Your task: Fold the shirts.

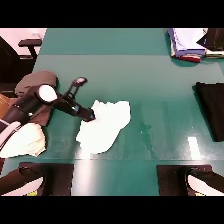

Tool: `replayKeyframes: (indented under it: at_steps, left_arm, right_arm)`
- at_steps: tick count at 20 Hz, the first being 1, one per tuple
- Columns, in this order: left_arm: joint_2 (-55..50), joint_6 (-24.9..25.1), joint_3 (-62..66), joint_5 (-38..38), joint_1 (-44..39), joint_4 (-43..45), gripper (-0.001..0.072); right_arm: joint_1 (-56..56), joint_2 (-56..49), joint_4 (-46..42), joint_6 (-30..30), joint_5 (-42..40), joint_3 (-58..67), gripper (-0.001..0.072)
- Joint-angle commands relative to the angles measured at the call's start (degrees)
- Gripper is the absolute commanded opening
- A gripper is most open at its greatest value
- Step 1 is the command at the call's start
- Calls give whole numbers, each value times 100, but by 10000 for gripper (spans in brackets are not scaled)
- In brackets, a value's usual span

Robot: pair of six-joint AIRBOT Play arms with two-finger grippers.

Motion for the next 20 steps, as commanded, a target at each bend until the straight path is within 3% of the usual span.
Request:
replayKeyframes:
  at_steps: [1, 2, 3, 4, 5, 10, 14, 17, 20]
  left_arm:
    - [-391, -26, -275, 15, -411, -74, 718]
    - [-433, -26, -275, 22, -509, -74, 718]
    - [-433, -26, -267, 76, -568, -74, 668]
    - [-433, -24, -205, 74, -575, -70, 320]
    - [-426, 22, -105, 57, -575, -31, 36]
    - [-9, 42, 2059, -160, -564, 660, 30]
    - [35, 732, 4522, 142, -564, 1360, 29]
    - [35, 1137, 5080, 372, -564, 1305, 30]
    - [-170, 1134, 5005, -417, -706, 1241, 30]
  right_arm:
    - [151, -4, -9, -2, 50, 4, 16]
    - [195, -2, -9, -2, 57, 4, 16]
    - [247, -2, -11, -2, 57, 7, 17]
    - [258, -4, -11, -2, 55, 4, 16]
    - [258, -2, -7, -2, 57, 7, 17]
    - [256, 256, -22, -2, -251, 7, 16]
    - [256, 684, -20, -2, -894, 7, 17]
    - [256, 901, -26, -2, -1093, 7, 16]
    - [256, 1003, -55, -2, -1123, 7, 17]
